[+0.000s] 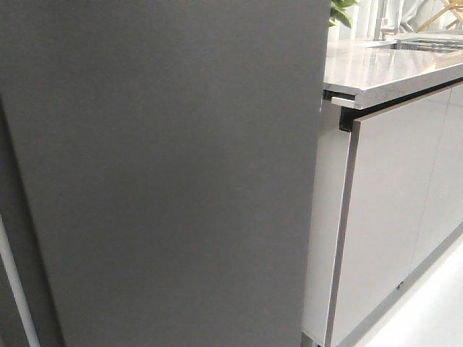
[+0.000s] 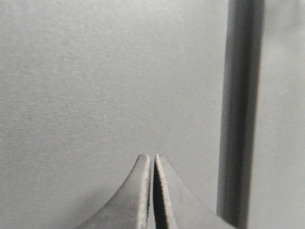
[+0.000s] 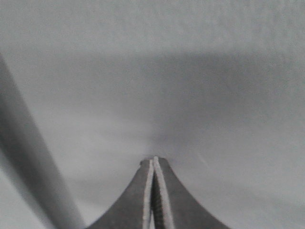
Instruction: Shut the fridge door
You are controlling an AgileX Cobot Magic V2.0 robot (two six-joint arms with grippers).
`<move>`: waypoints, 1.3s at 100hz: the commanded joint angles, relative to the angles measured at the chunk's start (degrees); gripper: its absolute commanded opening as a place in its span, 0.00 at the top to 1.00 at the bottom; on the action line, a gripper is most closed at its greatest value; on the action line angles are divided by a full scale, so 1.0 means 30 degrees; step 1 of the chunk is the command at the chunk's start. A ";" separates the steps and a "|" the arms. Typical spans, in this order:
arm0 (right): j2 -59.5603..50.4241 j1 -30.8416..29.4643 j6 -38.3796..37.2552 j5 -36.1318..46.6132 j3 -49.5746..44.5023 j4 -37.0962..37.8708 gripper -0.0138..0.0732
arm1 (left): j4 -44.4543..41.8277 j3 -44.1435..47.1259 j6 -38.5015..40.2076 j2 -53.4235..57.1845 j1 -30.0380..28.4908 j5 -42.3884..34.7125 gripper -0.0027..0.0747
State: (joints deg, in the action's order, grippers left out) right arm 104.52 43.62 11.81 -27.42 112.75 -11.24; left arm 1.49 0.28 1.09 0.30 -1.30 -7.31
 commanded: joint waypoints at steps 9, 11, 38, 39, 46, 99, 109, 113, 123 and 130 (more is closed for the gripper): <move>-0.1780 -0.0514 0.0222 0.0168 0.0646 0.1255 0.89 | 0.0077 0.0671 0.0083 0.0198 0.0087 -0.1385 0.99; -0.2023 -0.0545 0.0222 -0.0088 0.0646 0.1298 0.89 | 0.0077 0.0671 0.0083 0.0198 0.0087 -0.1385 0.99; -0.5807 -0.2089 -0.0193 -0.2910 0.0563 0.2720 0.89 | 0.0077 0.0671 0.0083 0.0198 0.0087 -0.1385 0.99; -0.6016 -0.2233 -0.0235 -0.3156 0.0563 0.2894 0.89 | 0.0077 0.0671 0.0083 0.0198 0.0087 -0.1385 0.99; -0.7085 -0.2975 -0.0371 -0.4453 0.0563 0.3747 0.89 | 0.0077 0.0671 0.0083 0.0198 0.0087 -0.1385 0.99; -2.1320 -0.4600 -0.5328 -0.6063 -1.0232 0.9666 0.89 | 0.0077 0.0671 0.0083 0.0198 0.0087 -0.1385 0.99; -2.4117 -0.4600 -0.6166 -0.6075 -1.2705 0.9983 0.89 | 0.0077 0.0671 0.0083 0.0198 0.0087 -0.1385 0.99; -2.5192 -0.4600 -0.6564 -0.6113 -1.3453 1.0019 0.89 | 0.0077 0.0671 0.0083 0.0198 0.0087 -0.1385 0.99; -2.7340 -0.4600 -0.7199 -0.6572 -1.5447 1.0065 0.89 | 0.0077 0.0671 0.0083 0.0198 0.0087 -0.1385 0.99; -2.8569 -0.4600 -0.7326 -0.6715 -1.6647 1.0065 0.89 | 0.0077 0.0671 0.0083 0.0198 0.0087 -0.1385 0.99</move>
State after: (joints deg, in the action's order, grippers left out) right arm 21.97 30.06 -8.98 -50.79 65.88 17.36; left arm 1.49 0.28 1.09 0.30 -1.30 -7.31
